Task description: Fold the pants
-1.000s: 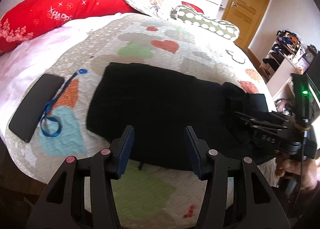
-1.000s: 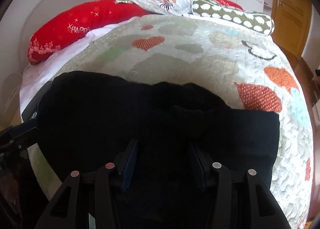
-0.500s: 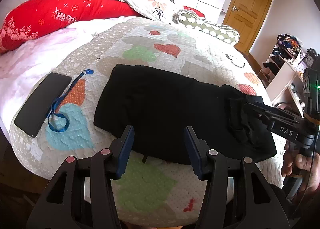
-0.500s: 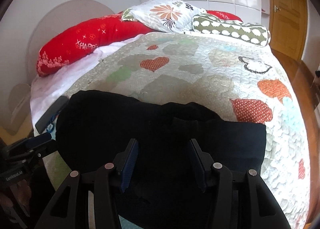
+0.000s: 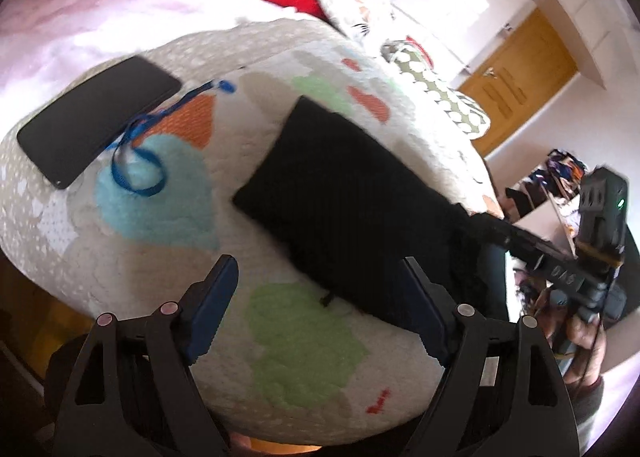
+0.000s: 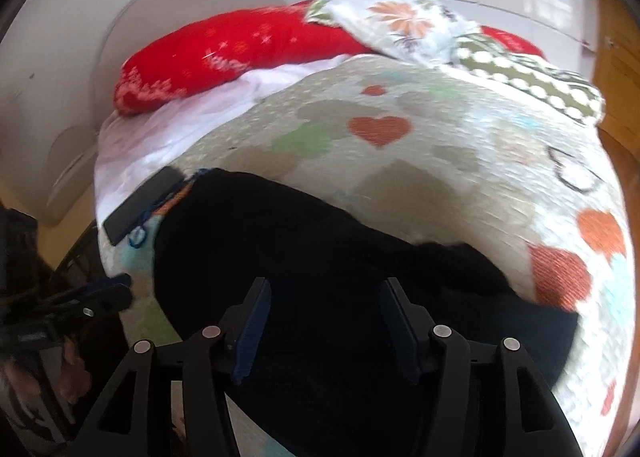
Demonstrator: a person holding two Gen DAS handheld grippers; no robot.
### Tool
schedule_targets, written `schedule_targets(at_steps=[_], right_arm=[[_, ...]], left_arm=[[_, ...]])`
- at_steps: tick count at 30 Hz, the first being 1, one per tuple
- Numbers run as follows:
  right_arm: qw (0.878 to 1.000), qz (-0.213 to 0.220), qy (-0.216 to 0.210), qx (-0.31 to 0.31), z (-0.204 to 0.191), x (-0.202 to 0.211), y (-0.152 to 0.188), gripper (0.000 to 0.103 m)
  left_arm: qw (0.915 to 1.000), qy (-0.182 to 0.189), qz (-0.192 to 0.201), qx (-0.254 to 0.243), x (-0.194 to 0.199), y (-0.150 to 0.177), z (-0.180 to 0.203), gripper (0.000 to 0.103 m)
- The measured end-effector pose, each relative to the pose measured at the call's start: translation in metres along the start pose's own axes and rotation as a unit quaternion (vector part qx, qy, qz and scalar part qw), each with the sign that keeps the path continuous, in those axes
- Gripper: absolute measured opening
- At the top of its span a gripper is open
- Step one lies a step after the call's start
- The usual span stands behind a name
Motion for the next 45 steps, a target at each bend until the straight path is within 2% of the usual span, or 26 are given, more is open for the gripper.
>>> schedule_targets(at_steps=[9,12,13,14,15,18,19,21,22,24,26,29,33,36,38,43,44,45], right_arm=[[0.998,-0.037,-0.042,0.037,-0.032,-0.077,-0.035,0.062],[0.996,-0.066,-0.034,0.050,-0.039,-0.115,-0.037,0.062],[0.995,-0.075,-0.021,0.061,-0.040,-0.129,-0.036,0.062],[0.994,-0.082,-0.003,0.070,-0.039,-0.140,-0.034,0.066],[0.994,-0.084,0.009,0.071,-0.038,-0.151,-0.032,0.075],[0.996,-0.072,0.001,0.043,-0.030,-0.154,-0.034,0.080],[0.997,-0.073,-0.005,0.032,-0.027,-0.152,-0.035,0.080],[0.997,-0.070,-0.015,0.003,-0.018,-0.144,-0.037,0.080],[0.998,-0.064,-0.014,-0.008,-0.015,-0.138,-0.039,0.080],[0.999,-0.045,-0.016,-0.024,-0.011,-0.125,-0.046,0.080],[0.998,-0.024,-0.042,-0.050,-0.010,-0.114,-0.055,0.080],[0.993,-0.020,-0.081,-0.085,-0.015,-0.105,-0.065,0.080],[0.993,-0.028,-0.087,-0.081,-0.037,-0.101,-0.078,0.080],[0.991,-0.058,-0.094,-0.079,-0.058,-0.102,-0.085,0.080],[0.992,-0.067,-0.091,-0.062,-0.075,-0.105,-0.090,0.080],[0.989,-0.132,-0.058,0.026,-0.106,-0.137,-0.076,0.080],[0.988,-0.136,-0.051,0.049,-0.107,-0.143,-0.070,0.069],[0.989,-0.122,-0.034,0.072,-0.106,-0.146,-0.065,0.056]], left_arm=[[0.9992,-0.037,-0.014,0.009,-0.038,-0.001,-0.010,0.082],[0.9991,-0.043,0.007,0.002,-0.047,-0.008,-0.010,0.083],[0.9991,-0.041,0.009,0.006,-0.051,-0.009,-0.011,0.087],[0.9992,-0.036,0.013,0.012,-0.053,-0.011,-0.011,0.092],[0.9992,-0.030,0.021,0.018,-0.055,-0.013,-0.011,0.093],[0.9987,-0.025,0.038,0.023,-0.061,-0.020,-0.011,0.093],[0.9985,-0.025,0.043,0.024,-0.062,-0.022,-0.010,0.091],[0.9979,-0.034,0.051,0.021,-0.062,-0.027,-0.009,0.066],[0.9983,-0.033,0.046,0.015,-0.064,-0.029,-0.007,0.048],[0.9988,-0.020,0.041,0.019,-0.063,-0.029,-0.005,0.039],[0.9987,-0.018,0.048,0.006,-0.059,-0.029,0.002,0.032],[0.9966,-0.023,0.073,-0.031,-0.045,-0.027,0.016,0.030],[0.9883,-0.047,0.109,-0.096,-0.037,-0.021,0.036,0.030],[0.9832,-0.062,0.119,-0.124,-0.037,-0.017,0.042,0.030],[0.9810,-0.066,0.126,-0.132,-0.037,-0.015,0.043,0.030],[0.9781,-0.076,0.131,-0.143,-0.040,-0.013,0.041,0.030],[0.9785,-0.076,0.129,-0.142,-0.041,-0.014,0.040,0.030],[0.9791,-0.075,0.127,-0.140,-0.041,-0.014,0.039,0.030]])
Point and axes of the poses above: each gripper's, at about its wrist camera, not at the fingertips, and x roughly against the way its jaws point, z to its right, y to its underside, the point moved 5 cm from there along -x, roughly the way its jaws point, and after that the axes turned 11 degrees about z, right-handed, at the moved point
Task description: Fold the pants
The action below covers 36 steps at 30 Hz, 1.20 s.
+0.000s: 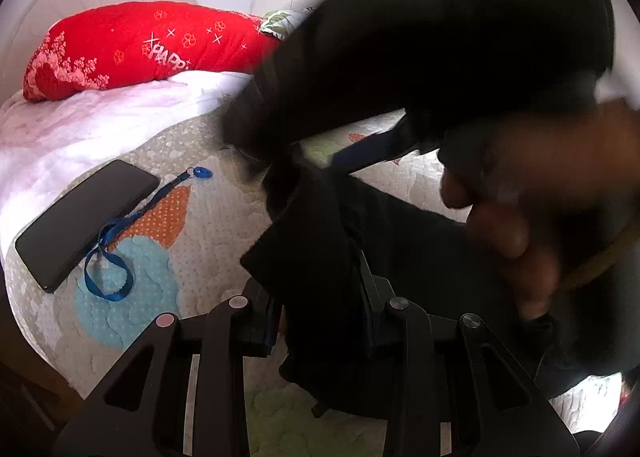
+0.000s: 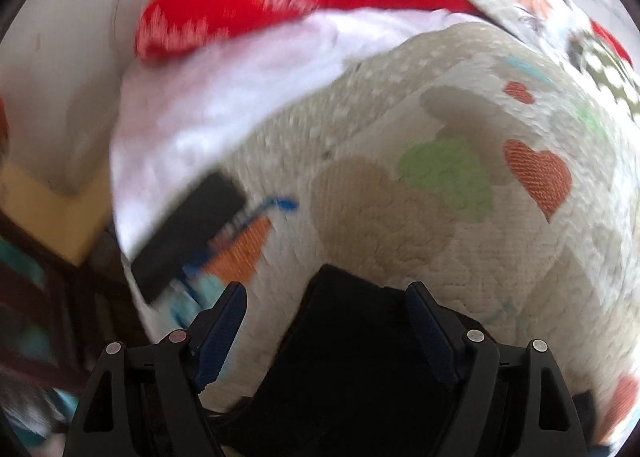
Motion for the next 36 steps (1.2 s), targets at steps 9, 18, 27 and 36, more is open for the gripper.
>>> schedule_targets(at_steps=[9,18,27,36], right_arm=[[0.990,0.138,-0.003,-0.039,0.052,0.102,0.011,0.005],[0.952,0.230,0.114,-0.165,0.172,0.239,0.114,0.004],[0.916,0.200,0.122,-0.327,0.239,0.241,0.236,0.012],[0.912,0.216,0.037,-0.347,0.204,0.225,0.235,0.064]], left_arm=[[0.9945,0.088,0.044,-0.036,0.042,-0.030,0.050,0.028],[0.9434,0.288,-0.014,-0.164,0.055,-0.016,0.208,0.027],[0.8837,0.394,-0.151,-0.202,0.065,0.018,0.244,0.065],[0.9440,0.257,-0.109,-0.176,0.022,-0.003,0.156,0.074]])
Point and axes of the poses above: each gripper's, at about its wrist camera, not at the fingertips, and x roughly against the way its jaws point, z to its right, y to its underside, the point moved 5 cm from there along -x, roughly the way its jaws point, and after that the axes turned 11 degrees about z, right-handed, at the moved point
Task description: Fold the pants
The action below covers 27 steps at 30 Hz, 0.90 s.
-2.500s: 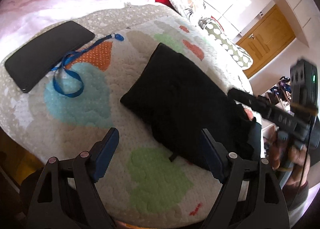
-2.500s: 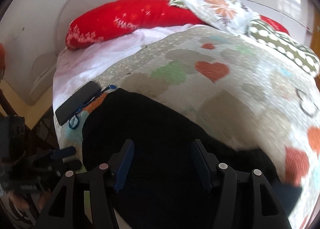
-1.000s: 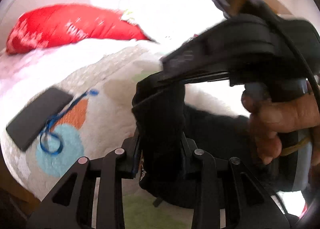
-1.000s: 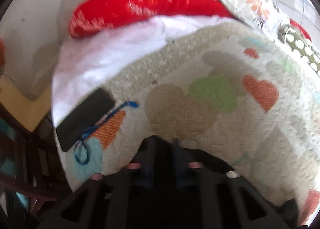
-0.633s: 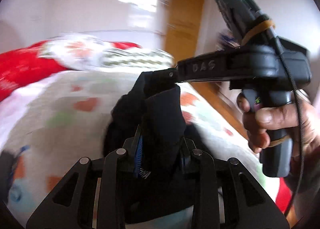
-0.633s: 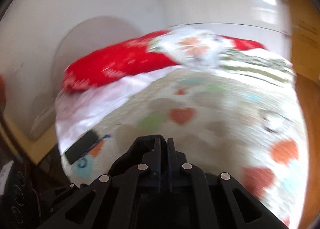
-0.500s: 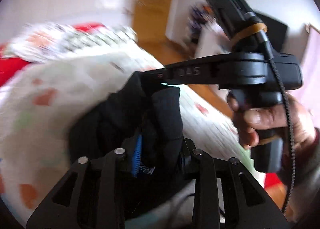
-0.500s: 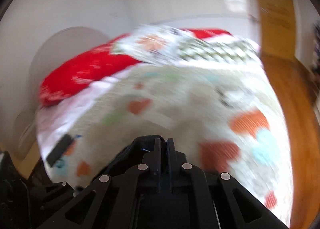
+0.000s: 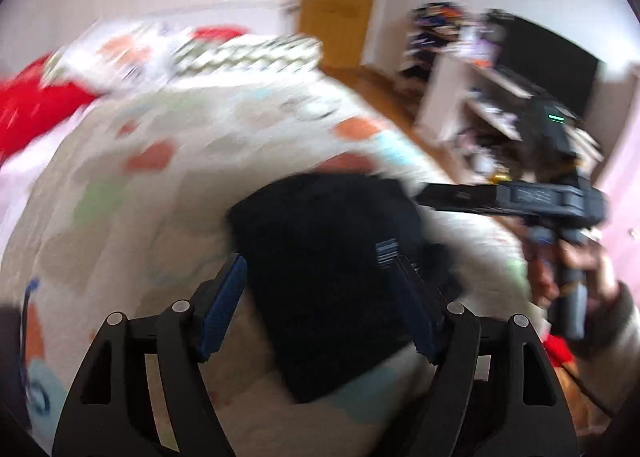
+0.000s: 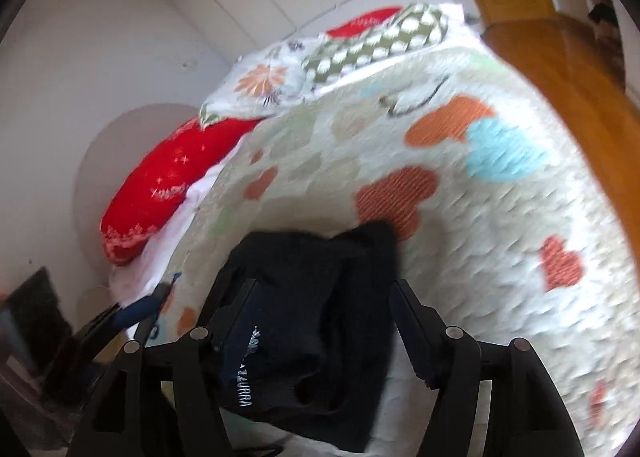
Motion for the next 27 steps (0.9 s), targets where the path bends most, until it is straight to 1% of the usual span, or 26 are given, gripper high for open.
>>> schedule_targets(at_steps=[2,3,4,5,6,7,9,11,13,14,15,17,18,19,20,22,23,24,25,26,27], right_arm=[[1.000,-0.025,0.000,0.011,-0.006,-0.017,0.013,0.064],[0.999,-0.029,-0.004,0.019,-0.011,-0.024,0.018,0.054],[0.999,-0.022,-0.016,0.026,-0.017,-0.030,0.021,0.044],[0.999,-0.016,-0.011,0.034,-0.020,-0.035,0.023,0.030],[0.999,-0.012,0.000,0.050,-0.024,-0.036,0.025,0.025],[0.998,-0.007,0.002,0.069,-0.031,-0.033,0.024,0.021],[0.996,0.014,-0.008,0.089,-0.041,-0.013,0.016,0.016],[0.994,0.029,0.006,0.103,-0.040,0.006,0.009,0.016],[0.993,0.041,0.029,0.111,-0.033,0.019,0.007,0.015],[0.993,0.036,0.035,0.109,-0.029,0.019,0.010,0.015],[0.993,0.026,0.043,0.104,-0.023,0.013,0.014,0.015],[0.995,-0.004,0.055,0.082,-0.008,-0.008,0.025,0.016],[0.995,-0.016,0.061,0.074,-0.003,-0.014,0.028,0.020],[0.995,-0.025,0.071,0.062,0.003,-0.015,0.030,0.024],[0.996,-0.025,0.071,0.054,0.003,-0.012,0.029,0.031],[0.996,-0.008,0.062,0.058,0.000,0.006,0.021,0.035],[0.995,0.004,0.070,0.067,-0.002,0.014,0.016,0.035],[0.992,0.024,0.088,0.082,-0.004,0.023,0.007,0.036],[0.991,0.038,0.094,0.088,-0.008,0.027,0.002,0.036],[0.990,0.051,0.092,0.090,-0.011,0.028,-0.005,0.036],[0.991,0.054,0.088,0.088,-0.012,0.025,-0.011,0.036]], left_arm=[[0.9996,-0.020,-0.017,0.013,-0.014,0.015,-0.010,0.074],[0.9994,-0.022,-0.022,0.013,-0.019,0.019,-0.010,0.074],[0.9993,-0.023,-0.026,0.013,-0.022,0.024,-0.010,0.074],[0.9993,-0.022,-0.028,0.014,-0.024,0.027,-0.008,0.074],[0.9992,-0.020,-0.030,0.016,-0.025,0.028,-0.007,0.074],[0.9993,-0.016,-0.030,0.016,-0.023,0.027,-0.003,0.074],[0.9997,-0.010,-0.016,0.014,-0.012,0.019,-0.001,0.074],[0.9997,-0.007,0.005,0.021,0.000,0.008,0.002,0.074],[0.9991,0.002,0.017,0.038,0.000,0.003,0.004,0.074],[0.9989,0.008,0.010,0.045,-0.007,0.005,0.005,0.074],[0.9990,0.007,-0.007,0.045,-0.016,0.010,0.008,0.074],[0.9978,-0.013,-0.051,0.040,-0.037,0.028,0.010,0.074],[0.9972,-0.019,-0.059,0.043,-0.041,0.033,0.009,0.074],[0.9968,-0.016,-0.060,0.050,-0.041,0.036,0.008,0.074],[0.9967,-0.006,-0.057,0.057,-0.037,0.036,0.006,0.074],[0.9973,-0.006,-0.054,0.050,-0.030,0.031,0.003,0.074],[0.9980,-0.016,-0.045,0.041,-0.026,0.026,0.001,0.074],[0.9985,-0.027,-0.034,0.034,-0.022,0.022,0.000,0.074],[0.9987,-0.035,-0.024,0.030,-0.020,0.016,-0.001,0.074],[0.9988,-0.034,-0.016,0.032,-0.020,0.012,-0.002,0.074],[0.9987,-0.032,-0.015,0.038,-0.022,0.008,-0.003,0.074]])
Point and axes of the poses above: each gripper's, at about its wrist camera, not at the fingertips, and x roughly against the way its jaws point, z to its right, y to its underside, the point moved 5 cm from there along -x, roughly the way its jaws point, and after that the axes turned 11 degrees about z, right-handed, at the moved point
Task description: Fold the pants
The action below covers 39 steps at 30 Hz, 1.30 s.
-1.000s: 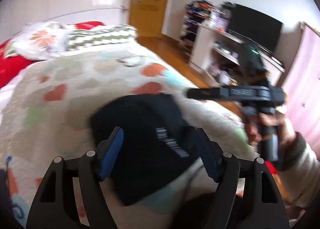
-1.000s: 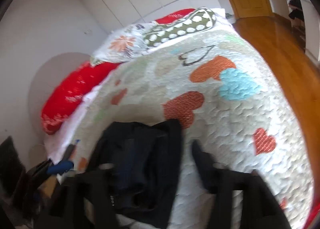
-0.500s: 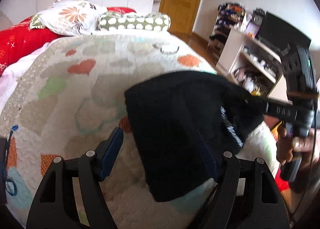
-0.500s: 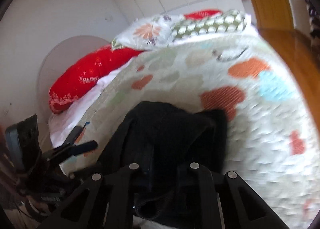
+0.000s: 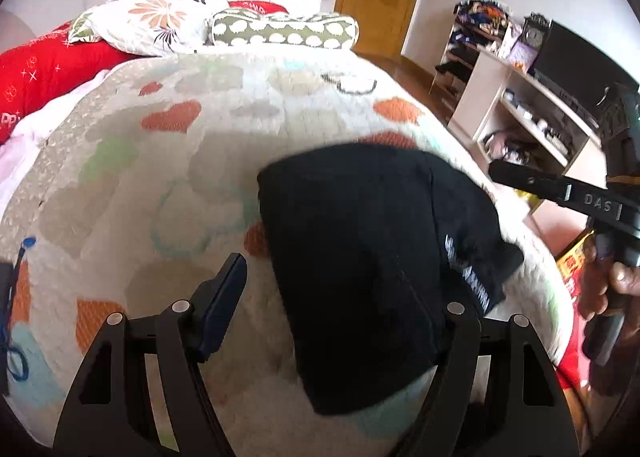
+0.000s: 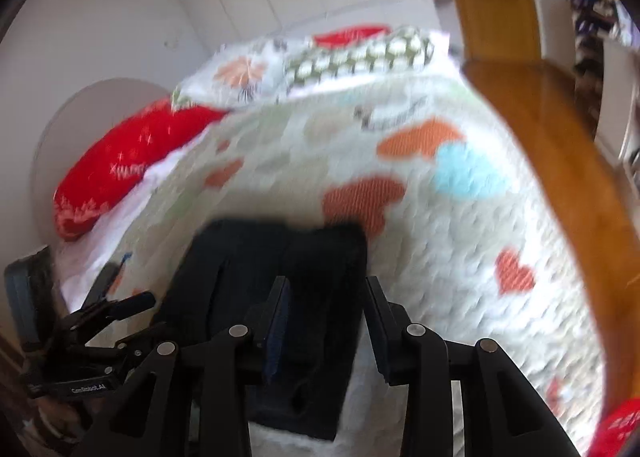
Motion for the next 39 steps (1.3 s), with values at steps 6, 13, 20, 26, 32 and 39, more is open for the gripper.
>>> schedule_targets(at_steps=[6,13,20,26,32,39], right_arm=[[0.999,-0.017,0.007,0.033,-0.016,-0.045,-0.001,0.036],[0.996,-0.041,0.063,0.054,-0.002,-0.076,0.004,0.039],[0.996,-0.020,0.019,0.089,-0.030,-0.009,0.004,0.040],[0.991,-0.078,0.033,0.108,-0.029,-0.010,0.061,0.045],[0.996,-0.067,0.031,0.055,-0.014,-0.008,0.061,0.055],[0.998,-0.019,0.027,0.051,-0.028,0.013,0.037,0.055]], left_arm=[[0.9991,-0.021,-0.036,0.012,-0.032,0.014,-0.008,0.074],[0.9986,-0.016,-0.037,0.034,-0.028,0.014,-0.014,0.080],[0.9996,-0.024,0.003,0.013,0.001,0.005,-0.002,0.080],[0.9993,-0.020,-0.027,0.014,-0.019,0.034,0.006,0.080],[0.9994,-0.031,-0.013,0.004,-0.007,0.027,0.007,0.080],[0.9983,-0.057,0.009,-0.008,0.008,0.018,0.004,0.080]])
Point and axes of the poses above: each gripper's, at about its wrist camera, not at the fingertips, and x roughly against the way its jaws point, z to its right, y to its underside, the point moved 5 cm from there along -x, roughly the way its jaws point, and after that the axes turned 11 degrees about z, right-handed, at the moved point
